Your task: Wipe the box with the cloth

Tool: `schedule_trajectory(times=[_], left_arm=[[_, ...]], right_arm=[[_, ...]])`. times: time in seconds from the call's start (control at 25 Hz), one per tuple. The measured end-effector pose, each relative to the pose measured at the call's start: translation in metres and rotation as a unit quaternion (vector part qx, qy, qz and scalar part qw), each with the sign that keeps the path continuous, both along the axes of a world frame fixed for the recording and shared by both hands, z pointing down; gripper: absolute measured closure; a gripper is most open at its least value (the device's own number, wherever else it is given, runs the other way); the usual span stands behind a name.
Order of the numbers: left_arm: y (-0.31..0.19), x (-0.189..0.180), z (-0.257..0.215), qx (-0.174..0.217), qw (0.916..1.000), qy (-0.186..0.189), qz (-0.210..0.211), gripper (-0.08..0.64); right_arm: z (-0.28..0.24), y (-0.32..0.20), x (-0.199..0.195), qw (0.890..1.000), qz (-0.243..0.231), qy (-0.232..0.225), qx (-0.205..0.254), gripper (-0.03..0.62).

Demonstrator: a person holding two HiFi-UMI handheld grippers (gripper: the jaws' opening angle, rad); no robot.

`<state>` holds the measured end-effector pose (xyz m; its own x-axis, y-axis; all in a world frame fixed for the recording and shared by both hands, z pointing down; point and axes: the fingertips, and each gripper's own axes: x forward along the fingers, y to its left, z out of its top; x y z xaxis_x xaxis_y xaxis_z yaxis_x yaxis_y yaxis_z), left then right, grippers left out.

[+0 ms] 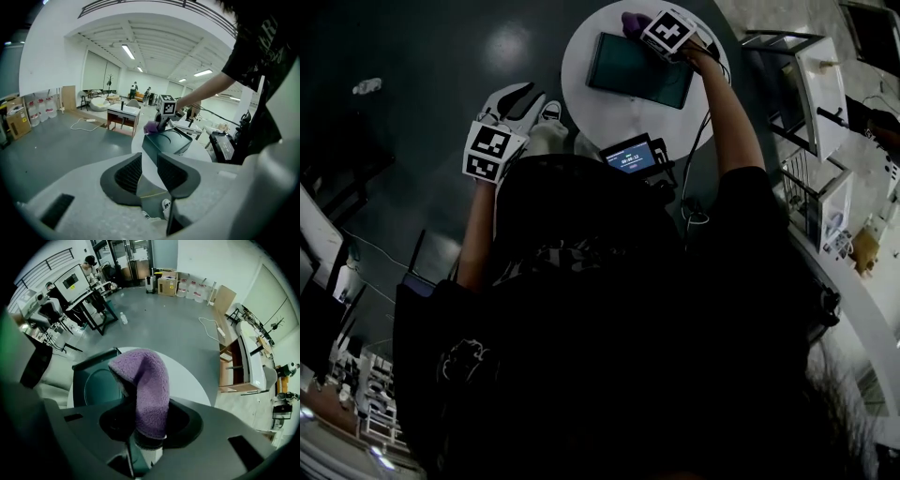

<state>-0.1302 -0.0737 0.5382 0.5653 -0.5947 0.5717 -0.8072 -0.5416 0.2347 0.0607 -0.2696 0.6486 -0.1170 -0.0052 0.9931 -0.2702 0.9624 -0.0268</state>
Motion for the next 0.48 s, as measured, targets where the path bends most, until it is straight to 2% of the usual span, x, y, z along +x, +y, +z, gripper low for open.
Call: schedule_trajectory(times=[0.28, 0.48], left_arm=[[0.006, -0.034, -0.001, 0.005, 0.9993, 0.003, -0.037, 0.46], [0.013, -0.059, 0.007, 0.004, 0.9984, 0.008, -0.056, 0.46]], right_arm=[[-0.001, 0.005, -0.066, 0.998, -0.053, -0.02, -0.006, 0.485], [0.0, 0.004, -0.105, 0.996, -0.087, -0.012, -0.002, 0.485]])
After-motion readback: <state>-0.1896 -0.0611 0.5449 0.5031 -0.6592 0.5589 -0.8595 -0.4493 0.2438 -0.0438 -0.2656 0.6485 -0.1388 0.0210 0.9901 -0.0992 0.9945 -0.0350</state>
